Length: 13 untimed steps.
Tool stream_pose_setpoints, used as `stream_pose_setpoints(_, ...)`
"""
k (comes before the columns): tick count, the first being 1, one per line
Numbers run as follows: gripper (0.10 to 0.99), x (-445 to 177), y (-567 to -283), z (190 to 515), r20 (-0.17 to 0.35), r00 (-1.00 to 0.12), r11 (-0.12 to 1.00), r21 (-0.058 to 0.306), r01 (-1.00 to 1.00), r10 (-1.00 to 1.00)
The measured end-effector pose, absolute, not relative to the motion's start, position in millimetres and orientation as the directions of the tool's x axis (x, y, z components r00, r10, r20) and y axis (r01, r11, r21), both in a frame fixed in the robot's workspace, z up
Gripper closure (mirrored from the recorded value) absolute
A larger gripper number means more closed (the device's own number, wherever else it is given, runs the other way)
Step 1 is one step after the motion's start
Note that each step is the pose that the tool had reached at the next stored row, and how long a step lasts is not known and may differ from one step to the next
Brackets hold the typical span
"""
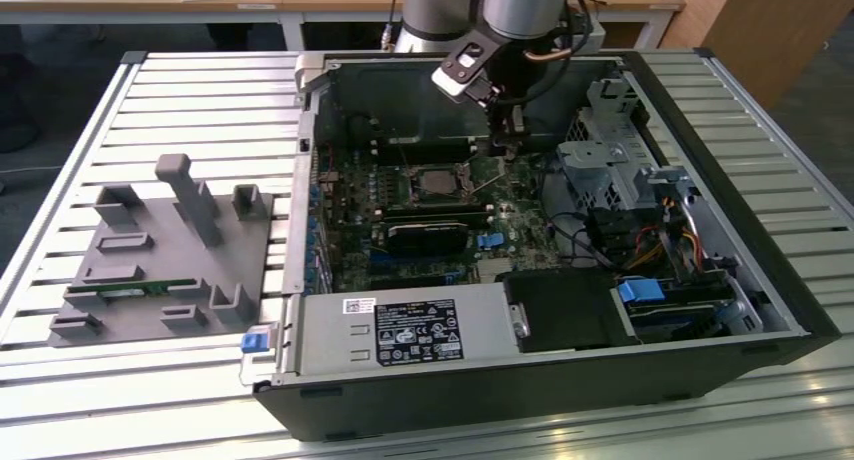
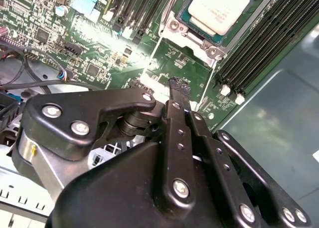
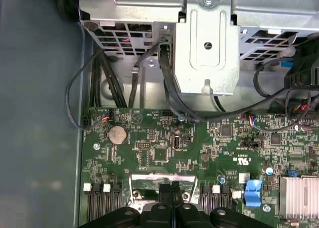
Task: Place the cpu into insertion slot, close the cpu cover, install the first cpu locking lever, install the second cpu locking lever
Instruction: 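Close the cpu cover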
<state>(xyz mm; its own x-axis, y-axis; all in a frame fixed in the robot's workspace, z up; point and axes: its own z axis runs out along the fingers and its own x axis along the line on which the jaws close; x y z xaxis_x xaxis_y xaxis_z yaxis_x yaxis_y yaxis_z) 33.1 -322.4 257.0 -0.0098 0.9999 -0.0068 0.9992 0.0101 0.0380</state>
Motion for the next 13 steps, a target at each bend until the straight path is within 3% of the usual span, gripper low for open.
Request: stream_pose_setpoints(13,0.980,40.2,-322.4,256.9,-0.007,-0.010,0.010,0.038,0.999,1.000)
